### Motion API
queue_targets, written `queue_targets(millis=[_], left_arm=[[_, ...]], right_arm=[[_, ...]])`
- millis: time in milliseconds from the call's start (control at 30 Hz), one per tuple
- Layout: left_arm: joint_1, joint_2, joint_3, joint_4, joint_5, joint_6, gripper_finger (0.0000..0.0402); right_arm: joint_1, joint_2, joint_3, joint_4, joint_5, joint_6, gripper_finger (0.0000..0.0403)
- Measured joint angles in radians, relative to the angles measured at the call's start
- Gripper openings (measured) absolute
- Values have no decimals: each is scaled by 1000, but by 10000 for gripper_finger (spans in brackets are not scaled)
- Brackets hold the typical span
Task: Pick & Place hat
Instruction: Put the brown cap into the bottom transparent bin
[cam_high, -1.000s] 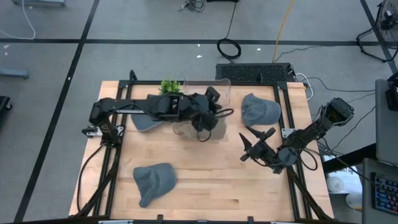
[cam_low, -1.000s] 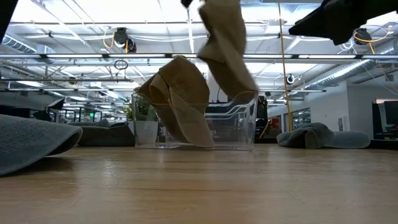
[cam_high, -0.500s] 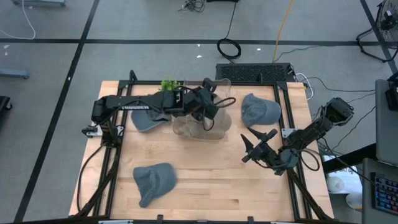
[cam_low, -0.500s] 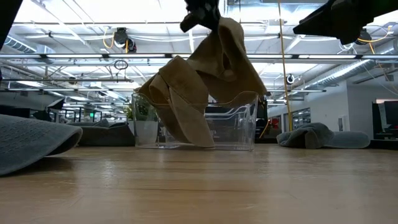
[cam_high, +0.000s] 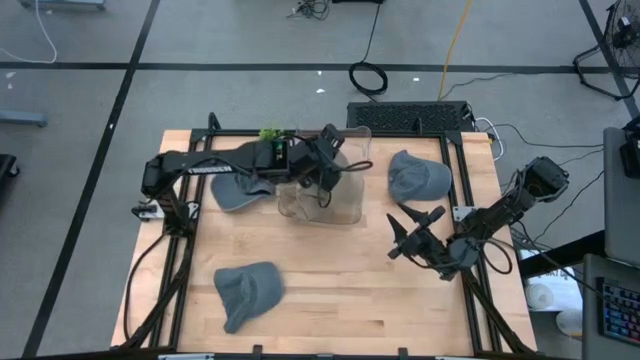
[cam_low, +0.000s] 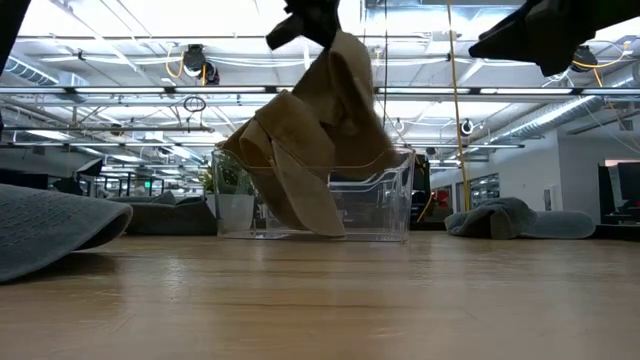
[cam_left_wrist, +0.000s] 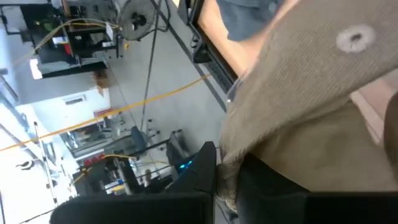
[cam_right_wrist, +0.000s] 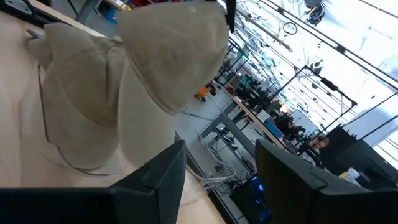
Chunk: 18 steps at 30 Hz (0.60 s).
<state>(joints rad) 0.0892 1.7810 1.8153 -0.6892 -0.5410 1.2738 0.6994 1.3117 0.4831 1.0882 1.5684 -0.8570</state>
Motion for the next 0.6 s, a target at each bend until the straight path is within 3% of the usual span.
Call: queue_targets(millis=[167,300,600], left_arm=[[5,-42,2,-22,5,29,24],[6,-55,4,-35,153,-20,24],[-22,-59,2,-93,183,-85,24]], right_arm=[[-23,-7,0,1,-1,0,183],[-42,-17,0,2,-2,0,183],[-52,-44,0,4,-15,3,183]])
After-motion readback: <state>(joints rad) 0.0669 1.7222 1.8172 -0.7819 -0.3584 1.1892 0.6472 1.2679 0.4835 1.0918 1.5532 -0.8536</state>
